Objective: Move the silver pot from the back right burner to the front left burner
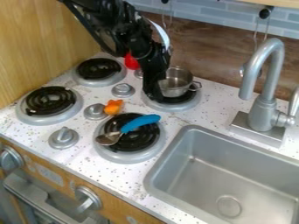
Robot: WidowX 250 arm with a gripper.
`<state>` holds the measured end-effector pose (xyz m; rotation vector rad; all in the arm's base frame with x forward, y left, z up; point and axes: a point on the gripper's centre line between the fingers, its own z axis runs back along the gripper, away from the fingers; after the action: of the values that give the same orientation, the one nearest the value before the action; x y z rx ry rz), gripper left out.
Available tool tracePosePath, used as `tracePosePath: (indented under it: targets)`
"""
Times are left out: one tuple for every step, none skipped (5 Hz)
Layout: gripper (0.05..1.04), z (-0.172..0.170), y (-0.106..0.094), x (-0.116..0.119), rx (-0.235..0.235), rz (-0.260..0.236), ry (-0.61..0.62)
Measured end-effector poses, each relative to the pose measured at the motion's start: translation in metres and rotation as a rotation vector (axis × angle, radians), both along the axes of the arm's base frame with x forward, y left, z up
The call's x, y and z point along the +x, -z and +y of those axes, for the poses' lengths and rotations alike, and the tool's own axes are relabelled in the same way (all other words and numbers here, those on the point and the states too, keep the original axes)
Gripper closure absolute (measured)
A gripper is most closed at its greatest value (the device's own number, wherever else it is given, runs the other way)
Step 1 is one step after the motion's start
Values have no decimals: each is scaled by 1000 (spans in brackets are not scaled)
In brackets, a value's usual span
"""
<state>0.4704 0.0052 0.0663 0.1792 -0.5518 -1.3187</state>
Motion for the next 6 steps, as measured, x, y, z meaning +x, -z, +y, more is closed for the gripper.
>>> tracePosePath:
  targets:
    - [87, 1, 5, 9, 1, -15, 0]
    - [117, 0, 14, 15, -2, -3, 5]
    - [394, 0, 19, 15, -8, -22, -7]
    - [687, 1, 29, 4, -2, -5, -14]
    - [884, 0, 28, -13, 2, 15, -20]
    - [949, -2, 17, -35, 2, 20, -20]
